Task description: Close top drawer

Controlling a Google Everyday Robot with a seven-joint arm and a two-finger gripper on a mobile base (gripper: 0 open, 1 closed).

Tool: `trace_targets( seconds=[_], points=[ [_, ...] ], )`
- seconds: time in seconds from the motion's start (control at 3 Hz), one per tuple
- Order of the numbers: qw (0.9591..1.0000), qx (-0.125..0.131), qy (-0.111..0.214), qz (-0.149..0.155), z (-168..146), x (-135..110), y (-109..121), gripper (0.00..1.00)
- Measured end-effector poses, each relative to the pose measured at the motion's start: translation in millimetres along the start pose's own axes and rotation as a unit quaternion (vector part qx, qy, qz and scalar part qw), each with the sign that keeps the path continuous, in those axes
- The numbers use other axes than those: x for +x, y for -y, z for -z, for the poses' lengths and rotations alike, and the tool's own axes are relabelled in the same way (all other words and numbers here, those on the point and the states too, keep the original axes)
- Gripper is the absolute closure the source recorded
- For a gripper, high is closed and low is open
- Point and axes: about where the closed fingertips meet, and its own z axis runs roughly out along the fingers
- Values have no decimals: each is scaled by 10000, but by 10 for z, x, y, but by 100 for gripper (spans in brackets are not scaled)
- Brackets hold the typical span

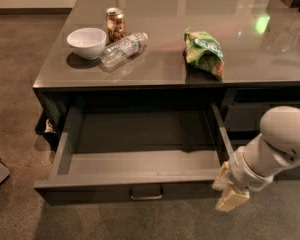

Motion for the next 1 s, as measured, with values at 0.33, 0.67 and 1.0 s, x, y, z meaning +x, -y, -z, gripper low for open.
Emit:
trace_targets(
  seconds=[0.33, 0.67, 1.0],
  points=[
    [9999, 1, 66, 80, -51, -102, 190, 0],
    [9998, 0, 149, 165, -80, -211, 348, 0],
    [9994, -12, 226, 245, -90, -332, 487, 0]
  ],
)
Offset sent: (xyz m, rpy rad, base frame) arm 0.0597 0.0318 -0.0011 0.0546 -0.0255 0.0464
